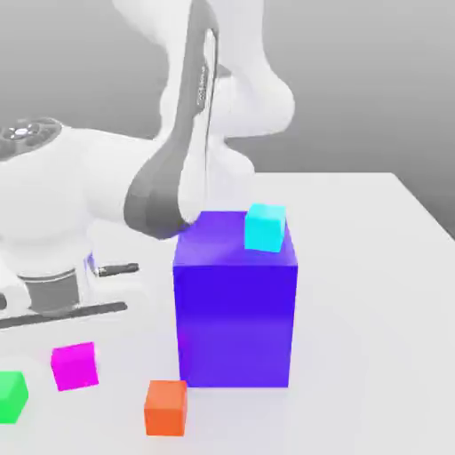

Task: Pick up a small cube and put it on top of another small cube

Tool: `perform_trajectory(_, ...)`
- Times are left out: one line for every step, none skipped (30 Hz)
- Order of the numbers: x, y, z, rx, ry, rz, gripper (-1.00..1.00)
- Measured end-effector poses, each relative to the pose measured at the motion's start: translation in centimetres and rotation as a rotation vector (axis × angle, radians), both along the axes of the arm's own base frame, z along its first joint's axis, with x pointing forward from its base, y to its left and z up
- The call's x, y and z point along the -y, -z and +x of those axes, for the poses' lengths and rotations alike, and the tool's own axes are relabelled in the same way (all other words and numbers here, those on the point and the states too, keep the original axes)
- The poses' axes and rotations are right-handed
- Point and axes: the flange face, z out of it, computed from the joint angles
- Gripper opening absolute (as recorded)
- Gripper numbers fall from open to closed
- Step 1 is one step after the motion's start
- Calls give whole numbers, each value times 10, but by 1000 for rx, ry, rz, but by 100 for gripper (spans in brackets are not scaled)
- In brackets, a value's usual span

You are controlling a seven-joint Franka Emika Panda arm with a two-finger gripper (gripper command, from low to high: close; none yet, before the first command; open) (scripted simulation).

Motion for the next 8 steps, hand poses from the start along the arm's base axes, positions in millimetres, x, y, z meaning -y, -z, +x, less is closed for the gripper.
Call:
perform_trajectory(25, 12, -9, 13, 58, 0, -100)
perform_trajectory(43, 28, -16, 21, 100, -1, -100)
perform_trajectory(52, 42, -20, 25, 122, -2, 100)
perform_trajectory(52, 42, -20, 25, 122, -2, 100)
perform_trajectory(52, 42, -20, 25, 122, -2, 100)
perform_trajectory(52, 42, -20, 25, 122, -2, 100)
perform_trajectory(52, 42, -20, 25, 122, -2, 100)
perform_trajectory(52, 42, -20, 25, 122, -2, 100)
